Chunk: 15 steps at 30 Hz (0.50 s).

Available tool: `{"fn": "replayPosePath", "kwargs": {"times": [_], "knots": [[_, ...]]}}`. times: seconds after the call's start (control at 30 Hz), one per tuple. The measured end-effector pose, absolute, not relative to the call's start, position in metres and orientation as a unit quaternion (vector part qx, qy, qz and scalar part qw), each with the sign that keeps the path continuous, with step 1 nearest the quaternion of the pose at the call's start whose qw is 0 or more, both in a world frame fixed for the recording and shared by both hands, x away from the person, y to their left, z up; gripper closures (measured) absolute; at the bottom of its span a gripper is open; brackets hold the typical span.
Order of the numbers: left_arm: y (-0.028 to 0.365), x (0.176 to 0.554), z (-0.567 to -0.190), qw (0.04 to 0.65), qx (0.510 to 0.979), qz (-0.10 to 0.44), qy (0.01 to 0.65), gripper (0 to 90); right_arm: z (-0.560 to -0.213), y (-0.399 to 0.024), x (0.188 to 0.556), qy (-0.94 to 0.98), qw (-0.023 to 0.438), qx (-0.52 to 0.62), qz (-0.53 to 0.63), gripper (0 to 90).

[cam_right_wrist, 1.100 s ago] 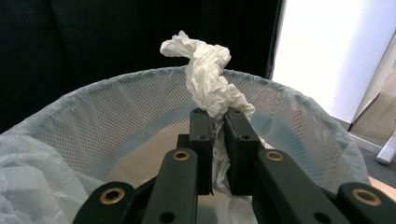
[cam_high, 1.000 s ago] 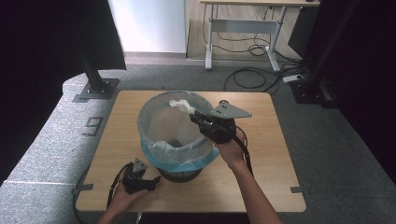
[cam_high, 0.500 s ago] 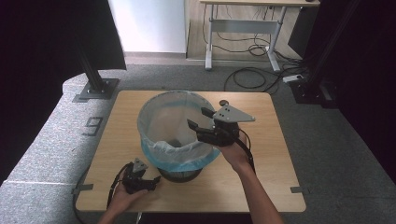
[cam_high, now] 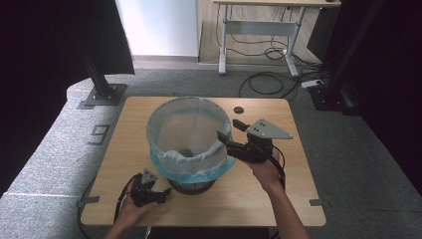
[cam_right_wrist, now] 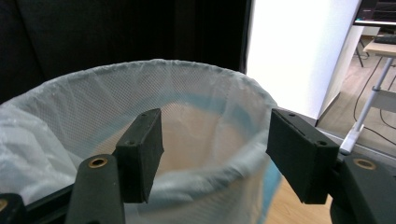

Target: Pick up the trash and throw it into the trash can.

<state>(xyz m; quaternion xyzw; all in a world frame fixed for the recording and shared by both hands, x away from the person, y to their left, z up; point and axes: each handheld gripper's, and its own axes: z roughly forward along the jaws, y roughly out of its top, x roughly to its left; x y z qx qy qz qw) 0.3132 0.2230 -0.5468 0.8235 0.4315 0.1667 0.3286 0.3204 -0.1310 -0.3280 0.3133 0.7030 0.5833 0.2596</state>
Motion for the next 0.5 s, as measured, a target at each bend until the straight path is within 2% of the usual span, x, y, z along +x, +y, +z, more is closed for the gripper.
{"fn": "replayPosePath", "kwargs": {"times": [0.5], "knots": [[0.223,0.313,-0.547,0.329,0.823,0.167,0.432,14.6,-0.349,-0.178,0.306,0.689,0.273,0.346,0.576,35.3]]}}
